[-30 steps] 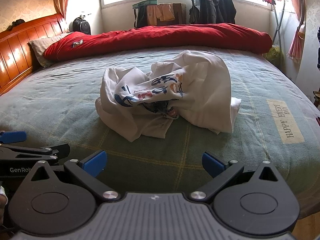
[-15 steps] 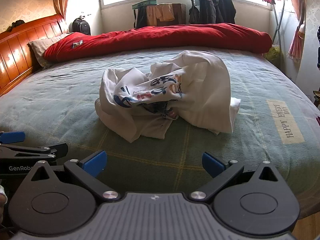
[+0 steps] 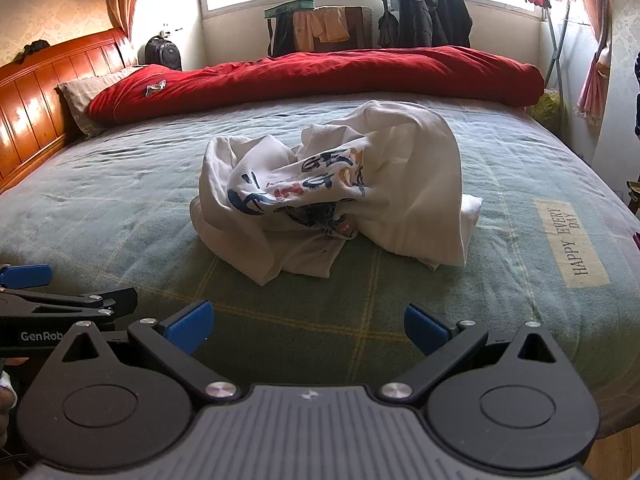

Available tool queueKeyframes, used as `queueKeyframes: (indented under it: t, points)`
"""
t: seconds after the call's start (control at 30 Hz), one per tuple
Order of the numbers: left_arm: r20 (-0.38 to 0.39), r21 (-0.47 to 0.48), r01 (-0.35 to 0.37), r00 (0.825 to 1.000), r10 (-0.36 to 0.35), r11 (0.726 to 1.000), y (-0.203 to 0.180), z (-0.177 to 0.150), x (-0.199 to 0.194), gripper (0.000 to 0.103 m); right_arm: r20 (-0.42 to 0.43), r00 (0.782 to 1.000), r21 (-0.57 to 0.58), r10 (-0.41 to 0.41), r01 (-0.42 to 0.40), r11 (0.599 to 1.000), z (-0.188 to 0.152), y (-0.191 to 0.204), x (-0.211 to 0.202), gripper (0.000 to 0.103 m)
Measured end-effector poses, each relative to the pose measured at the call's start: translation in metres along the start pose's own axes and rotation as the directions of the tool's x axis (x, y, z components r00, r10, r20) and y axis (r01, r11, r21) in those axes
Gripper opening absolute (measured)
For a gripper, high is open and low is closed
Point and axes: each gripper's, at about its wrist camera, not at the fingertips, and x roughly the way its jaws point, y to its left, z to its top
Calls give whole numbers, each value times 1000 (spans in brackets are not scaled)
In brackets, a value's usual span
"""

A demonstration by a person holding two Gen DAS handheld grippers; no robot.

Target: Fold clothes

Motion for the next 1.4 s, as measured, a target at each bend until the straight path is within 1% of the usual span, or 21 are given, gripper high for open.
queueKeyframes:
  t: [0.53, 0.77, 0.9, 1.13, 1.4]
  points:
    - [-3, -13, 16, 1000, -16, 1000, 5, -1, 4, 102, 4, 1000, -1, -1, 1, 1000, -1, 0, 0, 103]
    - [-12, -7, 30, 999, -30, 1000, 6, 2, 14, 102, 28, 1000, 8, 5, -5, 1000, 3, -9, -2, 103]
    - [-25, 8, 33, 999, -33, 999, 3, 5, 23, 102, 26, 1000, 25, -3, 3, 1000, 6, -17, 5, 103]
    - [-47, 18, 50, 998, -49, 999, -2, 17, 39, 102, -5, 1000, 49, -23, 24, 999, 16, -29, 24, 103]
    - [-61, 18, 60, 996, -59, 998, -7, 33, 53, 102, -23, 999, 55, -38, 39, 998, 29, -37, 39, 103]
